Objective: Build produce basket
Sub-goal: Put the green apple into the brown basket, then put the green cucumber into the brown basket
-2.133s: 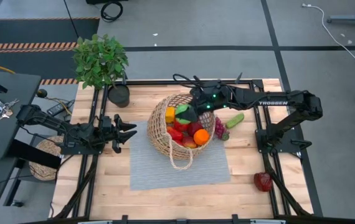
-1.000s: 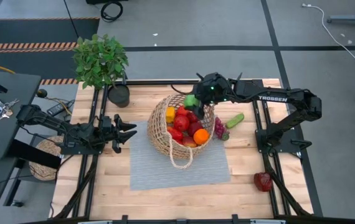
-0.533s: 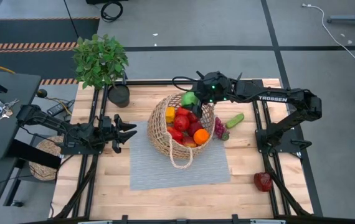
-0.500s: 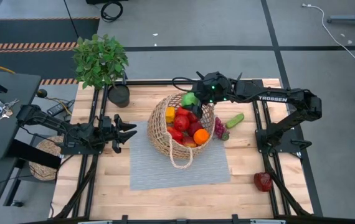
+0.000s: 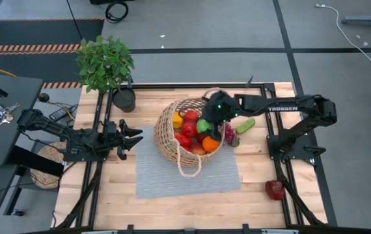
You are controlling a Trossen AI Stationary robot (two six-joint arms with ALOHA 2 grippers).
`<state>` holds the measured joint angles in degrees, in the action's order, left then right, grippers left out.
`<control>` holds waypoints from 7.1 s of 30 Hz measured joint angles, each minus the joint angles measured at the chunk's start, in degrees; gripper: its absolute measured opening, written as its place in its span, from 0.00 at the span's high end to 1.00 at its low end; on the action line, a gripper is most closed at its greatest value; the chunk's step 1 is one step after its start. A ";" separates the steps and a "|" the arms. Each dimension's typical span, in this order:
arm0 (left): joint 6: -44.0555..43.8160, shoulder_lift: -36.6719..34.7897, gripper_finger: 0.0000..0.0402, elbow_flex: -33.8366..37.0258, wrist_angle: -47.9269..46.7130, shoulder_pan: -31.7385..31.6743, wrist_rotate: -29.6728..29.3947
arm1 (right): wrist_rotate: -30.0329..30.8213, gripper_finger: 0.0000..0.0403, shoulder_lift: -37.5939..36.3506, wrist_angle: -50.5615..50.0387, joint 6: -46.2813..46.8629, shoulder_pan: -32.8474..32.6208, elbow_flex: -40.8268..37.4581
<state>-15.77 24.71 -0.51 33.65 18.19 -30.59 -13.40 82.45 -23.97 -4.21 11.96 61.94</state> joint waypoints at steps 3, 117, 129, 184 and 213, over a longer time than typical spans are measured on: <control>-0.02 0.01 0.60 0.00 0.00 -0.01 0.00 | 4.24 0.08 -0.02 4.26 -0.97 -1.71 -2.19; 0.00 0.01 0.60 0.00 -0.02 -0.02 0.00 | 36.86 0.14 -4.74 -48.30 -19.15 -2.64 -11.33; -0.01 0.01 0.60 0.00 0.00 0.00 0.00 | 45.39 0.14 -2.93 -49.44 -37.91 -7.81 -21.16; -0.04 0.01 0.60 0.00 -0.01 -0.01 0.00 | 51.31 0.61 -1.81 -21.11 -46.88 -13.28 -29.45; 0.00 0.00 0.60 0.00 0.00 0.00 0.00 | 40.61 0.59 -1.81 -40.24 -7.55 -38.46 21.63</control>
<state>-15.77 24.71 -0.51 33.65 18.19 -30.59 27.22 80.64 -64.21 -11.76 -26.50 83.58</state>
